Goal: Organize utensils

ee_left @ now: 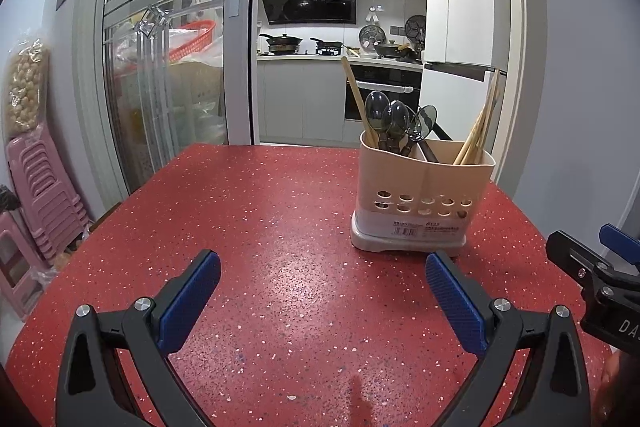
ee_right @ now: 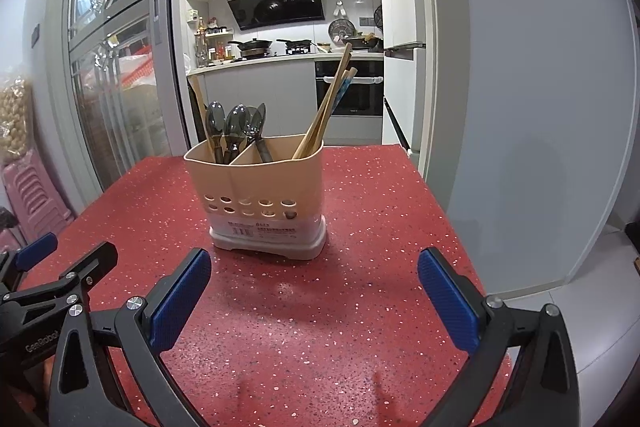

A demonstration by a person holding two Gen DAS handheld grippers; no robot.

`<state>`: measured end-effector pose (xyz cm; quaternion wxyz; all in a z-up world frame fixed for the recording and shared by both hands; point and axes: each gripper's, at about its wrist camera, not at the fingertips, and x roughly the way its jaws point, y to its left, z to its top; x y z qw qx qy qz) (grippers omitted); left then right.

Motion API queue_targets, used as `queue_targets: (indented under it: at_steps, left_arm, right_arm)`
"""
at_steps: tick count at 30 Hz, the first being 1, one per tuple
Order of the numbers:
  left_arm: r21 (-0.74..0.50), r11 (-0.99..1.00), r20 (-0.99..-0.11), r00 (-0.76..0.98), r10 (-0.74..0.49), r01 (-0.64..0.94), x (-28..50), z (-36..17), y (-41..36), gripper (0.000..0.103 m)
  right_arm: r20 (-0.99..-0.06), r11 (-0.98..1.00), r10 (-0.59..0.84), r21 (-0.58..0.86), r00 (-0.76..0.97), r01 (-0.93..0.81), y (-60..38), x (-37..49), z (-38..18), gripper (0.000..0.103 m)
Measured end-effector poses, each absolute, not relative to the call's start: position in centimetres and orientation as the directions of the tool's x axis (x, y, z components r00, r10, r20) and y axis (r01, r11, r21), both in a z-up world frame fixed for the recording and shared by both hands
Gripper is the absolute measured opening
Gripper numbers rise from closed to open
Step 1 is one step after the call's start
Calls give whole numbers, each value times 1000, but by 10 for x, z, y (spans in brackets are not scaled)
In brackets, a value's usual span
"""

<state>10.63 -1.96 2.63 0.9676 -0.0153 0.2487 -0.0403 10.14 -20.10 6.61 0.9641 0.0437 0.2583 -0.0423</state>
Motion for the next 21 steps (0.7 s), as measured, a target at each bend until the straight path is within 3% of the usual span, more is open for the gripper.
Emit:
queue_targets:
  at_steps: [21]
  left_arm:
    - [-45,996,-488,868,-94,83,109,26,-22,103]
  right_arm:
    - [-507,992,-52,70,860,101,-201,104,66,103]
